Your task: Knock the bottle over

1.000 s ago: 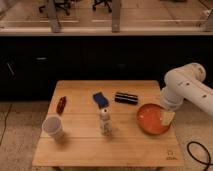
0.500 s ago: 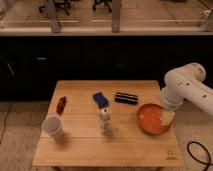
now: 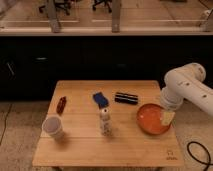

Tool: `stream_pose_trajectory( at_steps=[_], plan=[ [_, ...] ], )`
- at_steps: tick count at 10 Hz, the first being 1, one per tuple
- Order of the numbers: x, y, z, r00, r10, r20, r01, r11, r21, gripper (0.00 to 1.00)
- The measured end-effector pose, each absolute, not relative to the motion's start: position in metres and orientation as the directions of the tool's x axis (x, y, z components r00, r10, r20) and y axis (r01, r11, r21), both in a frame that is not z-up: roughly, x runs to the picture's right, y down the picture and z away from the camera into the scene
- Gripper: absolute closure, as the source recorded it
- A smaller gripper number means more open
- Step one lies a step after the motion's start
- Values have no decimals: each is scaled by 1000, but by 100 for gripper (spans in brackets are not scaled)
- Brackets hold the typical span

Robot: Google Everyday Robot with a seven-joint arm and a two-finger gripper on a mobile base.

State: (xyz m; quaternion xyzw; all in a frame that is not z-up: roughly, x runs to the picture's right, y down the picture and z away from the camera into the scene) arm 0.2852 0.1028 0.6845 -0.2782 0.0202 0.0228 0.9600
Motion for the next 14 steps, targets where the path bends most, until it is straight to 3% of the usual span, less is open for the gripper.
stream_pose_trajectory(
  at_steps=[14],
  plan=[
    [217,104,673,996,-93,-11,75,861,-503,20]
  ],
)
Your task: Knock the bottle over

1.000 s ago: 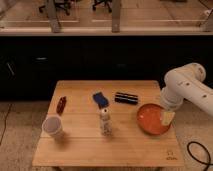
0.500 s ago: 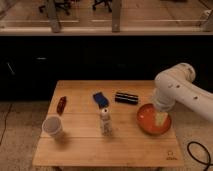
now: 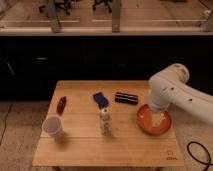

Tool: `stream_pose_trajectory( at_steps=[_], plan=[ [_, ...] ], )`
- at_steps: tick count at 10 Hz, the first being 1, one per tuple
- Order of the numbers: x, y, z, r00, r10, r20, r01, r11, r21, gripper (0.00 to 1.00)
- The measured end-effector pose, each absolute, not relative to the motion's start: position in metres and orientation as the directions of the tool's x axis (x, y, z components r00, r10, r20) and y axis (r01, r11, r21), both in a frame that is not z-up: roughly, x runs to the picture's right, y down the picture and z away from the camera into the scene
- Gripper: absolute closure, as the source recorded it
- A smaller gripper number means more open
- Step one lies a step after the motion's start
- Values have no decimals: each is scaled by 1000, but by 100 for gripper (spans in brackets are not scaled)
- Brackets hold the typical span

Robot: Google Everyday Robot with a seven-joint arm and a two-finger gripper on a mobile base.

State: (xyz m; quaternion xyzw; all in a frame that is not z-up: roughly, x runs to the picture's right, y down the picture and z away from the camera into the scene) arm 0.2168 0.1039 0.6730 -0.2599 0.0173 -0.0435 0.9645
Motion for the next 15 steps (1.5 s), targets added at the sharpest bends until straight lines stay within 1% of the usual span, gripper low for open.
stream_pose_trajectory(
  at_steps=[2,3,4,8,10,11,13,14,15],
  plan=[
    [204,103,671,993,-118,-4,100,863,-496,20],
    [204,103,669,992,-129,-1,112,863,-492,22],
    [202,104,668,990,-139,3,123,862,-491,28],
    [170,105,668,983,-182,32,175,861,-478,62],
    [164,104,665,977,-206,46,204,860,-467,67],
    [158,107,668,975,-215,64,219,858,-464,78],
    [143,112,671,968,-236,85,249,851,-462,93],
    [138,116,672,965,-246,96,262,848,-461,97],
    [136,117,672,963,-251,103,269,847,-458,97]
  ],
)
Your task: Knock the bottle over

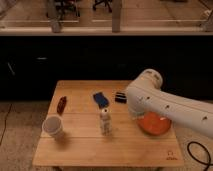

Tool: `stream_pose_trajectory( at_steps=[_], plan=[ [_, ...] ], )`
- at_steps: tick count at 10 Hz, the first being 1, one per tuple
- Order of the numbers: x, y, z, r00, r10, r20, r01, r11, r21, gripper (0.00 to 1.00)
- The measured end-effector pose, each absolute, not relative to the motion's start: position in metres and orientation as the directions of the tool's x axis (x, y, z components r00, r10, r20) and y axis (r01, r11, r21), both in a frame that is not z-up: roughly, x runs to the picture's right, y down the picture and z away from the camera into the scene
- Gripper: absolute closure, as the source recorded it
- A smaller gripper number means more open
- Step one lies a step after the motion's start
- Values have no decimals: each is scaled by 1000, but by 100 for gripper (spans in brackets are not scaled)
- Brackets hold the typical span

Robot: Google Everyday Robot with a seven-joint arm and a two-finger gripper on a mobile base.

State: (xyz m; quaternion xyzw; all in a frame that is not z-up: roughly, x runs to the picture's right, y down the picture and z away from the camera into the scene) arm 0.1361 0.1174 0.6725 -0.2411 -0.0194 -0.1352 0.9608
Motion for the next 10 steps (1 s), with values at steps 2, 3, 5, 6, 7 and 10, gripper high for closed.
stream_pose_trajectory(
  at_steps=[2,3,5,6,7,10],
  plan=[
    [131,122,674,957,-261,129,291,843,-453,97],
    [123,123,675,952,-268,145,305,840,-449,97],
    [109,125,678,942,-288,172,335,833,-439,97],
    [108,125,679,938,-297,180,347,832,-433,97],
    [107,126,680,935,-301,187,353,832,-428,97],
    [97,128,684,923,-320,212,381,829,-408,97]
  ],
)
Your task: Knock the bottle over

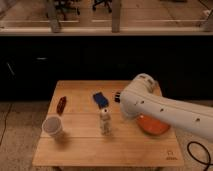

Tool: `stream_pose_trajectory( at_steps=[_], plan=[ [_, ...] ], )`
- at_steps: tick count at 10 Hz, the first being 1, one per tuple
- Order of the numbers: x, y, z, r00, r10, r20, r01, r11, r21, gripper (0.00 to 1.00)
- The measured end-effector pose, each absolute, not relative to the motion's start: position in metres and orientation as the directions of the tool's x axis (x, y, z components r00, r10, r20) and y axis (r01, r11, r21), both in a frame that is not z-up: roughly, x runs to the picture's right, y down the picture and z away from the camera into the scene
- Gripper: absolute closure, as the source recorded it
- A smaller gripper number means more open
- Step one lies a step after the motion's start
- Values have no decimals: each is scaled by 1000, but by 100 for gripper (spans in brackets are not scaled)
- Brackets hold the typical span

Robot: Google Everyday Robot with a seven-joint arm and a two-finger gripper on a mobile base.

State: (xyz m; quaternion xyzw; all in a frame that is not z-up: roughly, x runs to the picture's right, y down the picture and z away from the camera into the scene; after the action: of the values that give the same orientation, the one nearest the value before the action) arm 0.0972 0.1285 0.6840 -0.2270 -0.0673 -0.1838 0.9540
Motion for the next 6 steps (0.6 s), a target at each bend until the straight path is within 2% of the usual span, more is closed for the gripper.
stream_pose_trajectory(
  at_steps=[6],
  plan=[
    [79,133,691,889,-381,255,453,813,-365,97]
  ],
)
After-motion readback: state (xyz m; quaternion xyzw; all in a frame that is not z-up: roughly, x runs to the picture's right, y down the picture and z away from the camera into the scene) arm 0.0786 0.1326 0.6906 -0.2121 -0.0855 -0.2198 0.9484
